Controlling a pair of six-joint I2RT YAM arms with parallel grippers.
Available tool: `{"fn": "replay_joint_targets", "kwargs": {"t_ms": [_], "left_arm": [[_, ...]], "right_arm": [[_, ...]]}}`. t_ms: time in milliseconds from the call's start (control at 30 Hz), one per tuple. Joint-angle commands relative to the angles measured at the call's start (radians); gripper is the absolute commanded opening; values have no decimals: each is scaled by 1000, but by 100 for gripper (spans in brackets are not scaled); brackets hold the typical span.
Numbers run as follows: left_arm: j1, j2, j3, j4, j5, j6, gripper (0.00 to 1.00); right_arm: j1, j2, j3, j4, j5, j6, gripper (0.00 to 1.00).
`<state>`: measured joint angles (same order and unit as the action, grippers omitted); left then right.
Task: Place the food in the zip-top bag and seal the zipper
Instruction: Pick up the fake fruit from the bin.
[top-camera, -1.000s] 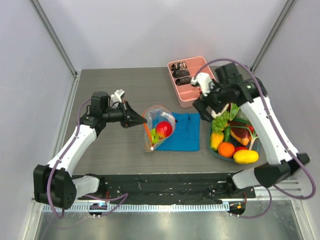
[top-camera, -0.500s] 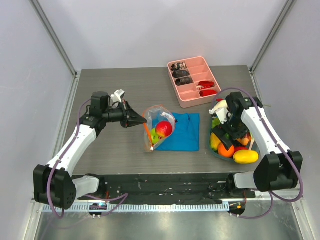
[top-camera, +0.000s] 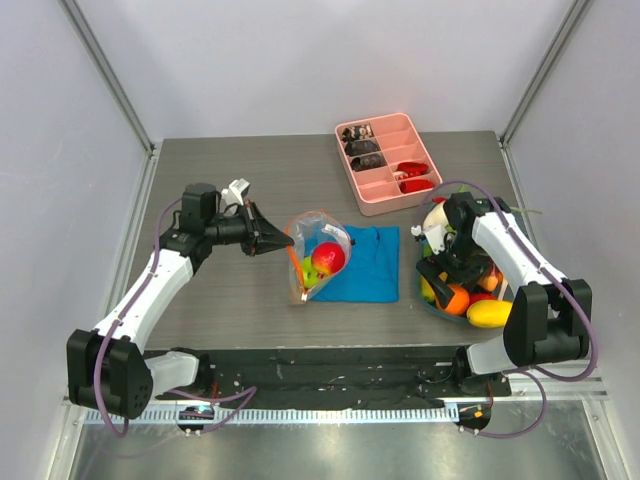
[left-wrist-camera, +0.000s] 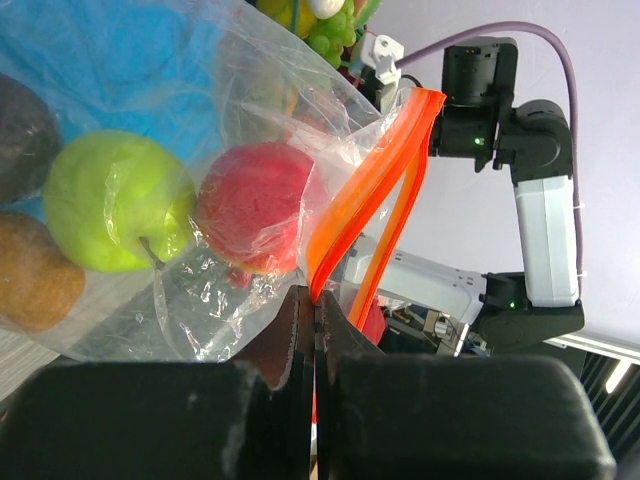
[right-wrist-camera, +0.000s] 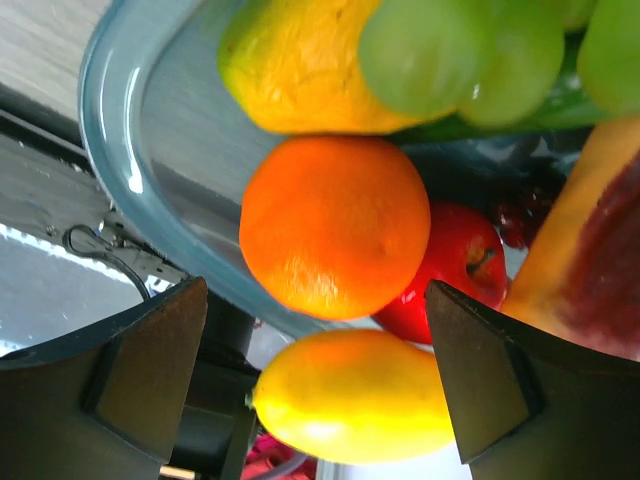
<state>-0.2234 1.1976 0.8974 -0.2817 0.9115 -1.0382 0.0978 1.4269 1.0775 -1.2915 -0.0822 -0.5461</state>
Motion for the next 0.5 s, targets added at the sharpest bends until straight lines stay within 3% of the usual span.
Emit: {"fn": "replay_joint_targets", "kwargs": {"t_ms": [0,233,467], "left_arm": [[-4,-9,26,32,15,17,0],[-4,-7,21,32,15,20,0],[-2,-12,12,32,17,23,0]], "right_arm": [[-1,9,-17,64,-19,31,95],[-1,24,-91,136,19,28,93],[-1,32,-96,155,35,34,84]]}}
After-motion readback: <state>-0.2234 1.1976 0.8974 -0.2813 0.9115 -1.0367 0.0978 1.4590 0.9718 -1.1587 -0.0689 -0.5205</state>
